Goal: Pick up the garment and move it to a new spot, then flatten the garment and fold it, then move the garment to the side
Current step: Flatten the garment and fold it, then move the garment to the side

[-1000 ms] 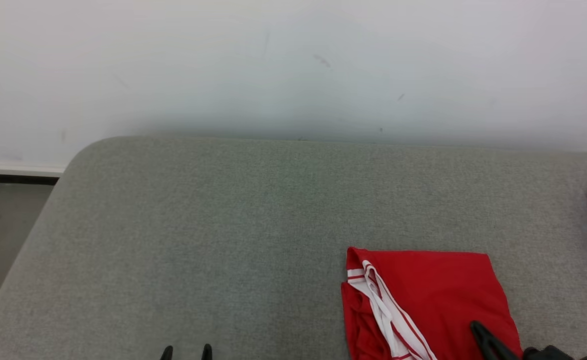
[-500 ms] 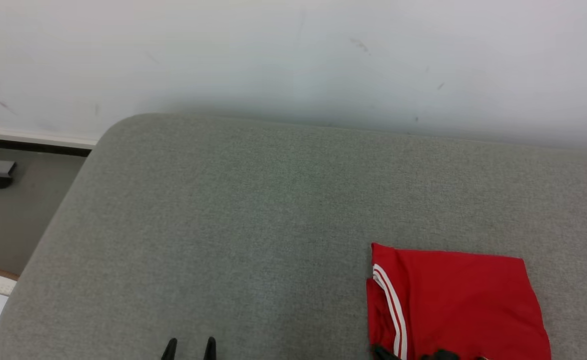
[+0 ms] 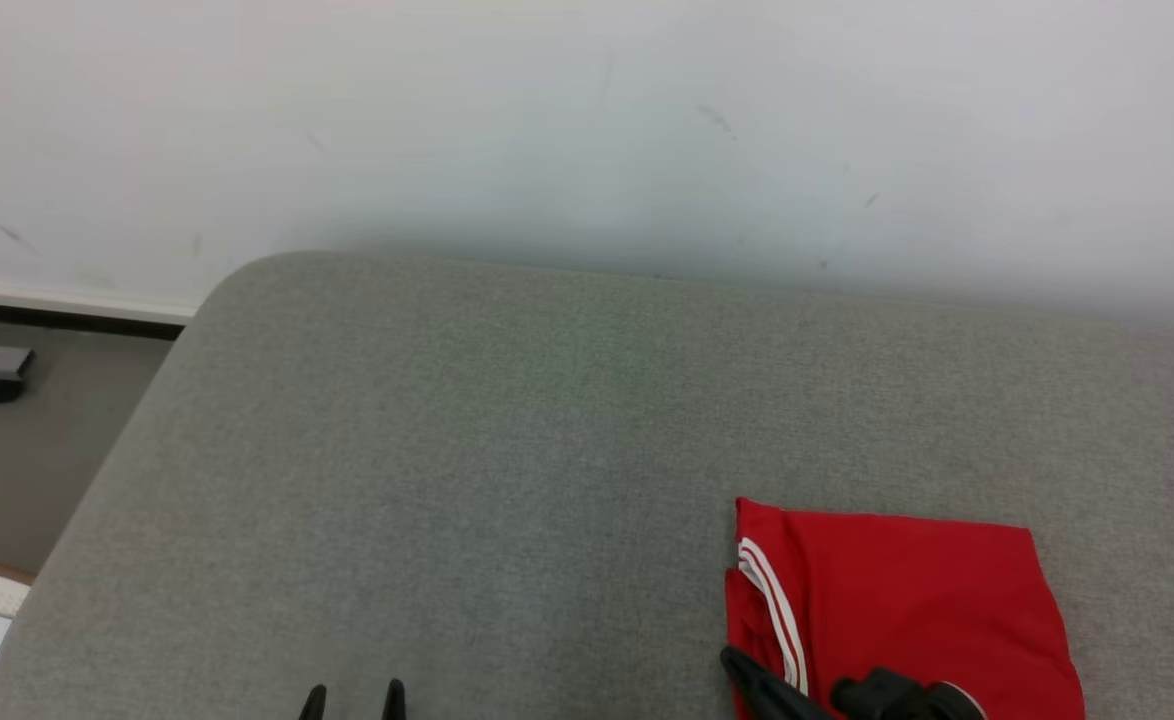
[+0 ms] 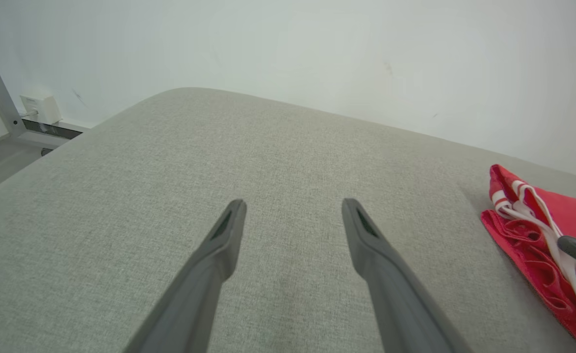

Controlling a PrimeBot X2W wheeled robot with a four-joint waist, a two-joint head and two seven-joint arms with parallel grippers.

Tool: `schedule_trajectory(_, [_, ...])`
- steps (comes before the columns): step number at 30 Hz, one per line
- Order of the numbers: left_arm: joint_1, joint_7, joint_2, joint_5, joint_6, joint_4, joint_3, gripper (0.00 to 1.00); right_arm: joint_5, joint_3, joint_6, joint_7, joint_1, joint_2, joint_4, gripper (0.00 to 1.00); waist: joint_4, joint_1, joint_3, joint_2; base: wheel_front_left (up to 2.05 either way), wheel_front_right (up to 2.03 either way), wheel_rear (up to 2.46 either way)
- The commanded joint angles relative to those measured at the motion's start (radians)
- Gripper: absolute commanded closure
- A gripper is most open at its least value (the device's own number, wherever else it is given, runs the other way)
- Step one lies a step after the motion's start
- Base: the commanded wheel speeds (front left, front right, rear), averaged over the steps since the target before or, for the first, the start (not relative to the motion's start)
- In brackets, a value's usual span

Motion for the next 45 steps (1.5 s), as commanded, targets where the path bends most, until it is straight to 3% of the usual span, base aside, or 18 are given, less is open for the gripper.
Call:
schedule_trajectory(1, [0.011, 0.000, 0.003, 0.009, -0.001, -0.003, 0.003, 0.00, 0.010, -0.013, -0.002, -0.002, 0.021, -0.017, -0.014, 1.00, -0.013, 0.0000, -0.012, 0.0000, 0.00, 0.00, 0.00])
schedule_trajectory(2, [0.013, 0.000, 0.003, 0.012, -0.003, -0.006, 0.007, 0.00, 0.011, -0.032, -0.002, -0.004, 0.032, -0.028, -0.034, 0.98, -0.020, 0.0000, -0.019, 0.0000, 0.00, 0.00, 0.00])
schedule_trajectory(4, [0.018, 0.000, 0.003, 0.014, -0.002, -0.012, 0.012, 0.00, 0.005, -0.083, -0.002, -0.006, 0.059, -0.052, -0.083, 0.74, -0.036, 0.0000, -0.029, 0.0000, 0.00, 0.00, 0.00])
schedule_trajectory(6, [0.017, 0.000, 0.003, 0.019, 0.000, -0.018, 0.017, 0.00, -0.016, -0.143, -0.002, -0.008, 0.085, -0.082, -0.135, 0.42, -0.055, 0.0000, -0.035, 0.0000, 0.00, 0.00, 0.00])
schedule_trajectory(7, [0.017, 0.000, 0.003, 0.021, -0.002, -0.020, 0.018, 0.00, -0.025, -0.177, -0.002, -0.008, 0.102, -0.096, -0.162, 0.10, -0.064, 0.0000, -0.038, 0.0000, 0.00, 0.00, 0.00])
schedule_trajectory(8, [0.017, 0.000, 0.003, 0.023, -0.005, -0.020, 0.020, 0.00, -0.034, -0.210, -0.002, -0.007, 0.121, -0.106, -0.188, 0.00, -0.074, 0.0000, -0.039, 0.0000, 0.00, 0.00, 0.00])
schedule_trajectory(16, [0.009, 0.000, 0.003, 0.033, -0.009, -0.021, 0.027, 0.00, -0.088, -0.493, -0.002, -0.008, 0.251, -0.150, -0.341, 0.00, -0.150, 0.0000, -0.054, 0.0000, 0.00, 0.00, 0.00])
schedule_trajectory(22, [0.007, 0.000, 0.003, 0.039, -0.011, -0.018, 0.022, 0.00, -0.118, -0.643, -0.002, -0.008, 0.338, -0.175, -0.348, 0.00, -0.168, 0.0000, -0.064, 0.0000, 0.00, 0.00, 0.00])
schedule_trajectory(27, [0.017, 0.000, 0.003, 0.042, -0.013, -0.017, 0.024, 0.00, -0.096, -0.724, -0.002, -0.008, 0.387, -0.150, -0.334, 0.00, -0.170, 0.0000, -0.073, 0.0000, 0.00, 0.00, 0.00])
schedule_trajectory(32, [0.026, 0.000, 0.003, 0.041, -0.010, -0.020, 0.028, 0.00, -0.066, -0.736, -0.002, -0.008, 0.395, -0.131, -0.331, 0.00, -0.171, 0.0000, -0.073, 0.0000, 0.00, 0.00, 0.00])
schedule_trajectory(36, [0.022, 0.000, 0.003, 0.039, -0.009, -0.023, 0.023, 0.00, 0.004, -0.682, -0.002, 0.013, 0.367, -0.149, -0.315, 0.00, -0.167, 0.0000, -0.063, 0.0000, 0.00, 0.00, 0.00])
schedule_trajectory(40, [0.007, 0.000, 0.003, 0.041, -0.012, -0.015, 0.015, 0.00, 0.168, -0.622, -0.002, 0.150, 0.316, -0.196, -0.337, 0.00, -0.154, 0.0000, -0.042, 0.0000, 0.00, 0.00, 0.00])
schedule_trajectory(45, [-0.008, 0.000, 0.003, 0.052, -0.020, -0.002, 0.003, 0.00, 0.387, -0.587, -0.002, 0.420, 0.239, -0.269, -0.347, 0.00, -0.128, 0.0000, -0.016, 0.0000, 0.00, 0.00, 0.00])
